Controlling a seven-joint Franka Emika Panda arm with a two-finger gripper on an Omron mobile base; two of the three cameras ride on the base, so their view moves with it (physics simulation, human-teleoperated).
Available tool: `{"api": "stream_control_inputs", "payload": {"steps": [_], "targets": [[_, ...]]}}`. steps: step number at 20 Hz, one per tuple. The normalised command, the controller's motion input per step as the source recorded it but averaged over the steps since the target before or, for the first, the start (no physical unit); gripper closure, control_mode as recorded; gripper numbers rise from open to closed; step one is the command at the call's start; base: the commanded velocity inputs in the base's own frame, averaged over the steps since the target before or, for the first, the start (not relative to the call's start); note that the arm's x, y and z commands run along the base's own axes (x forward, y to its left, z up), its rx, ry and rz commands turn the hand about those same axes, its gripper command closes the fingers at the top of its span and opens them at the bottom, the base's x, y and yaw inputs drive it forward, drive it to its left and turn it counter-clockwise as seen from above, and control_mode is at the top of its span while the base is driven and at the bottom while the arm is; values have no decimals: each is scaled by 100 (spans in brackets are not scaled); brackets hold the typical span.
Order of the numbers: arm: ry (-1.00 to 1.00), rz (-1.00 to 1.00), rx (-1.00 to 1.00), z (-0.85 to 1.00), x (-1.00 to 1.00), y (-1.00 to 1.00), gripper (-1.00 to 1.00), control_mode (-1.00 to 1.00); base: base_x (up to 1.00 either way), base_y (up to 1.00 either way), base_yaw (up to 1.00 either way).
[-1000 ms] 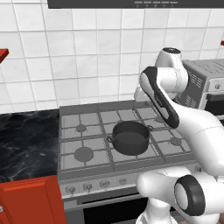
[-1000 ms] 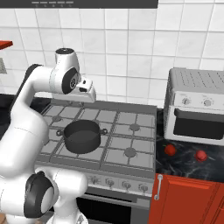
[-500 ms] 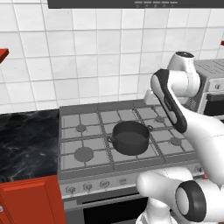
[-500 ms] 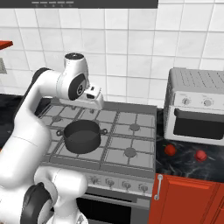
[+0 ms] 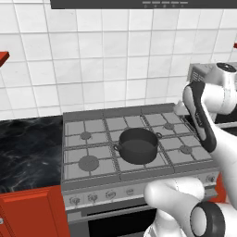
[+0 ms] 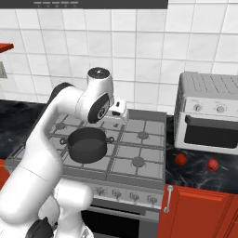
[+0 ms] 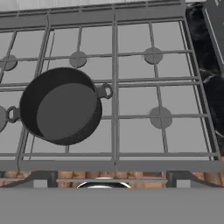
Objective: Put the bell pepper and bell pepper in the pot. Retrieve the spatula and lightly stir the vegetables in the pot.
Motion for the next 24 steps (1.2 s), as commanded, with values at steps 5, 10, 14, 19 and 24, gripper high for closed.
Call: {"api": "stream_control_inputs", "payload": {"steps": [5,10,14,19,24], "targets": [[-31,10,0,-22,-24,-85,-100,-100,0,0,0],[-15,2,0,-27,-10,-78,-100,-100,0,0,0],[24,-27,-3,-12,11,-55,-100,-100,0,0,0],[43,-26,-6,-3,20,-55,-100,-100,0,0,0],[6,-22,-4,-24,11,-57,-100,-100,0,0,0]]}}
